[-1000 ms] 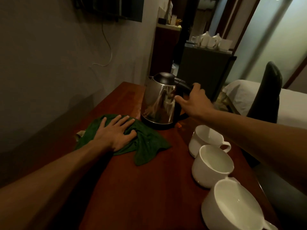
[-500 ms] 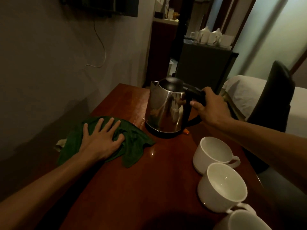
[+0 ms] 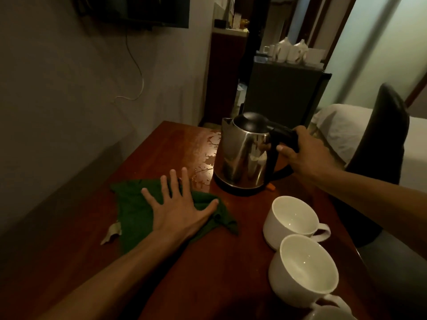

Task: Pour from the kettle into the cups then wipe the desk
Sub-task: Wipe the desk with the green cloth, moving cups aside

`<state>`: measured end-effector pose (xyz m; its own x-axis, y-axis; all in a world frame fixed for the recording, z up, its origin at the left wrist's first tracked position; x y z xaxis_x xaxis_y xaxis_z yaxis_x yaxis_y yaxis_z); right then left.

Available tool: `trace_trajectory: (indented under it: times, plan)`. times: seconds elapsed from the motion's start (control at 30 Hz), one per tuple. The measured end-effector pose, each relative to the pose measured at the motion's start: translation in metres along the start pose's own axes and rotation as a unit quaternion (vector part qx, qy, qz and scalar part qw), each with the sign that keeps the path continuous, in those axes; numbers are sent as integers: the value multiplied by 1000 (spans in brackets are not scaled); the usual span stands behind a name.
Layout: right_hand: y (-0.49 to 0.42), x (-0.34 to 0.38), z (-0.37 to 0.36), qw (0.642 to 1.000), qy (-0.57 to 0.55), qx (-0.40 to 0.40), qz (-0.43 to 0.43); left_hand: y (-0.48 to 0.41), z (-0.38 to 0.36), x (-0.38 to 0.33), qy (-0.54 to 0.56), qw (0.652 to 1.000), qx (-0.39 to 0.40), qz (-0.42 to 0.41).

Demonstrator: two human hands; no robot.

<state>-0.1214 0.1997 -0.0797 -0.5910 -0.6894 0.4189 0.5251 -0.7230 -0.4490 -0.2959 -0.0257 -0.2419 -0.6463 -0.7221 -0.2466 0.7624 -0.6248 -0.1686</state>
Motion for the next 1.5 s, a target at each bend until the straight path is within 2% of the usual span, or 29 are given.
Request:
trace_trajectory:
  times: [0.17,0.3,0.47,0.6,0.8,1.03,1.33,1.5]
  plan:
    - [-2,-3,-3,1000,-12,-10,11,-47,-9,-2,7,999,-6,44]
    - [-5,-5,-4,999,-13,-16,27,-88,-8,26,1,996,-9,87]
    - [-5,-9,-9,999,-20,-14,40,-121,11,126,44,984,-55,165]
    - [-5,-9,-7,999,-28,-16,37,-125,20,222,90,967,-47,235]
    - [-3,-9,-6,999,-30,-21,25,-112,39,191,68,974,-114,186]
    - [-3,-8,-5,999,-36,-20,21,-115,37,136,22,989,-139,55]
    - [-3,-8,-7,999,-36,-24,31,-116,14,130,23,997,-47,57]
    - [-5,-9,-7,999,-41,-19,25,-110,9,95,33,999,-9,9]
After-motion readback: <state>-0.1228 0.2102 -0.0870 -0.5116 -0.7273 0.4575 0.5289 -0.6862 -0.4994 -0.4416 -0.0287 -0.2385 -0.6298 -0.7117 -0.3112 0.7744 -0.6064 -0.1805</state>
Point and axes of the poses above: each hand's wrist, its own y-axis away from the middle knuckle, its own z-axis out of the back of the hand, x = y × z, the point moved 10 cm from there along -y, towards the middle knuckle, and after that the axes turned 7 degrees about -x, right-handed, at the moved point
